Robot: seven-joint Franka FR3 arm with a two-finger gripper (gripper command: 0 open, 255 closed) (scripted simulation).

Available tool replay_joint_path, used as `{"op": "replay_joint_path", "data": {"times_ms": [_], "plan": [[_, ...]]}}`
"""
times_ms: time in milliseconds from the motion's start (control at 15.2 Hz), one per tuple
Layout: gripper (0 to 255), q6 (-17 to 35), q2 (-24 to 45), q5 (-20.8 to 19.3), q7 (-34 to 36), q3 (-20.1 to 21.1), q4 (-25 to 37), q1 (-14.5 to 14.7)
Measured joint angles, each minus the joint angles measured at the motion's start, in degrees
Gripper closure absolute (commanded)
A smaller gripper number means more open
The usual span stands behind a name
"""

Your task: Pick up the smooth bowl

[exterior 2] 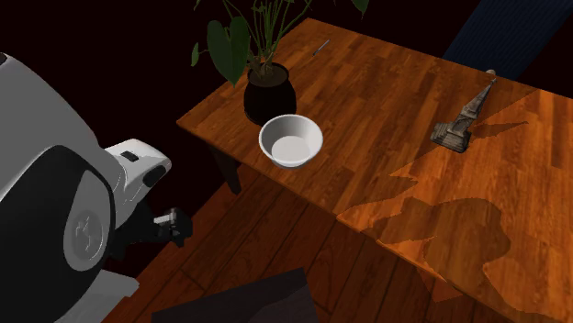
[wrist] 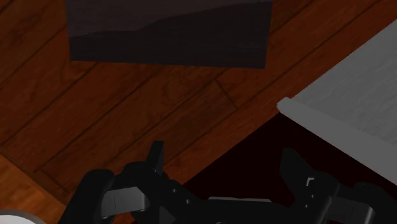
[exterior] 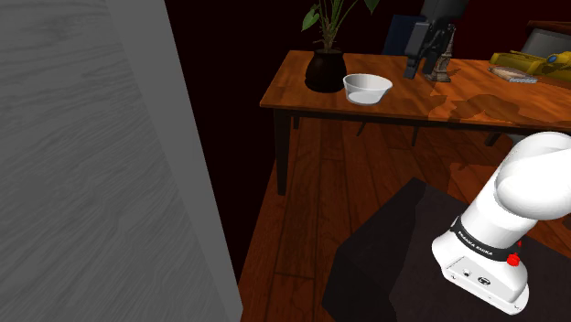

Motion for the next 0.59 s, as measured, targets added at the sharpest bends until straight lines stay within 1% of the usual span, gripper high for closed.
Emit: {"op": "replay_joint_path", "data": {"times_ms": [66, 198, 264, 396, 594], "plan": [[0, 0.00, 0.00, 0.00, 0.00, 0.00, 0.00, 0.00], [0, 1.71, 1.34, -1.00, -1.34, -0.59, -0.13, -0.15], [0, 3.10, 1.61, -1.87, -2.56, -1.25, -1.08, -0.33], [0, 5.35, 3.65, -3.76, -5.16, -2.77, -0.84, -0.74], [0, 10.12, 6.87, -6.14, -8.57, -4.55, -1.53, -1.18]]}}
